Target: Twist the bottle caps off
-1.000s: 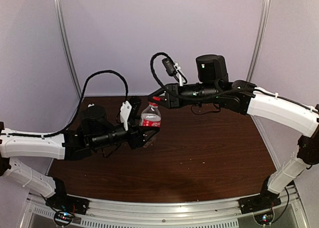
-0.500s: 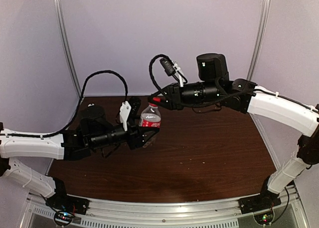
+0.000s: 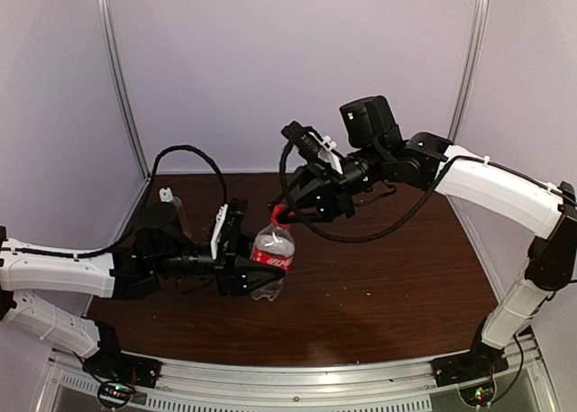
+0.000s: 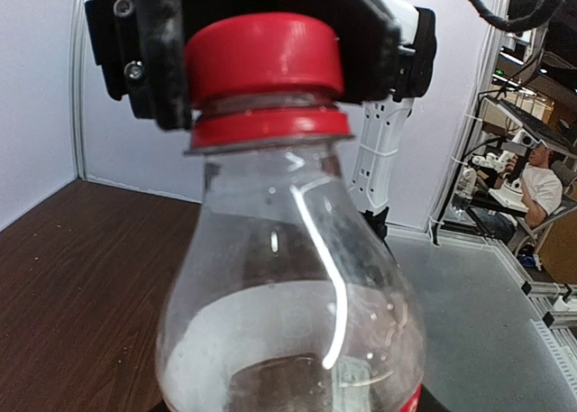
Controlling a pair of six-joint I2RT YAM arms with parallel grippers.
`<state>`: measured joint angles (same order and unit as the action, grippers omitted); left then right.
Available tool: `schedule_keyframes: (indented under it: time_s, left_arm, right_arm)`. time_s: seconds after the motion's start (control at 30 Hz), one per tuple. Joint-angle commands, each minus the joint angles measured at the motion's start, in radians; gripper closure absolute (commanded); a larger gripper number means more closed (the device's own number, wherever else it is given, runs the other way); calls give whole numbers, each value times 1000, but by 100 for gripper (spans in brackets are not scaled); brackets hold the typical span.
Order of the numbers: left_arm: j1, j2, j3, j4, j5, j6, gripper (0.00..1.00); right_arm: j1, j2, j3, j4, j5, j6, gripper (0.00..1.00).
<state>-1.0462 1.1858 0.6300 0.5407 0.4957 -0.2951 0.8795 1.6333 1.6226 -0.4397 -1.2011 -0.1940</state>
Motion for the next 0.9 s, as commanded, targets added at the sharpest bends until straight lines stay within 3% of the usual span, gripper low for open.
schedule_keyframes:
  time_s: [0.0,0.2,0.33,0.43,0.87]
  left_arm:
    - [-8,4,9,181,103,-15,67]
    - [-8,6,5,168,45,-11,67]
    - [-9,1,1,148,3,-1,66]
    - [-7,-1,-4,147,-33,3,64]
    - [-7,14,44,27,-303,14,64]
  right_arm:
    - [4,17,9,-62,-33,-67,73]
    - [3,-9,-7,11,148,69,65]
    - [3,-49,-40,92,224,182,39]
    - [4,-81,-59,125,246,255,27]
    - [9,-144,-35,111,521,494,13]
